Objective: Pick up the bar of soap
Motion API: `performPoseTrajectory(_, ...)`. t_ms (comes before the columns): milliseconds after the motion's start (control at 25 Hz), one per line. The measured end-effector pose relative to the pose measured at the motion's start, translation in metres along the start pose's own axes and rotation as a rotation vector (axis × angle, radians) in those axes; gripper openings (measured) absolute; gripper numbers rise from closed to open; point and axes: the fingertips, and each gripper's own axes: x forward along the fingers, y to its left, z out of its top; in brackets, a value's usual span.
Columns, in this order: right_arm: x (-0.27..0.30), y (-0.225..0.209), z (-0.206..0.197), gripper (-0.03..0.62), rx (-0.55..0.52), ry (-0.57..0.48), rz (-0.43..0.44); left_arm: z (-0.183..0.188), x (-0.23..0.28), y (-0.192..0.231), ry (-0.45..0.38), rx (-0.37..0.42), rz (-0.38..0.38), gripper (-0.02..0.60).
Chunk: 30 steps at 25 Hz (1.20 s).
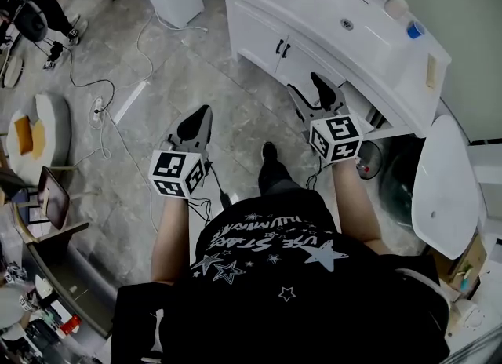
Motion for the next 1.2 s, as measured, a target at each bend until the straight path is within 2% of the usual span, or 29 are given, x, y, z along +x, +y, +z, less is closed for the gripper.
performPoseTrajectory(80, 0.015, -0.02, 0.005, 0.303, 0.008, -0.001, 0.0, 0.01, 0.02, 0.007, -0.005, 0.002, 0.008, 0.011)
performPoseTrajectory(240, 0.044, -0.058, 0.014, 0.348, 0.023, 0.017, 0.011, 0.028, 0.059, 0.017, -0.012, -0.008, 0.026, 0.011)
performPoseTrajectory(680, 0.119, -0.156, 0.033, 0.351, 0.039, 0.018, 0.048, 0.068, 0.163, 0.032, -0.023, 0.013, 0.069, 0.011)
performPoseTrajectory(960, 0.141, -0.187, 0.042, 0.351, 0.034, 0.027, 0.068, 0.081, 0.206, 0.03, -0.036, -0.039, 0.06, 0.011)
performPoseTrajectory(1200, 0.157, -0.209, 0.043, 0.348, 0.046, 0.036, 0.057, 0.087, 0.233, 0.037, -0.018, -0.005, 0.046, 0.011)
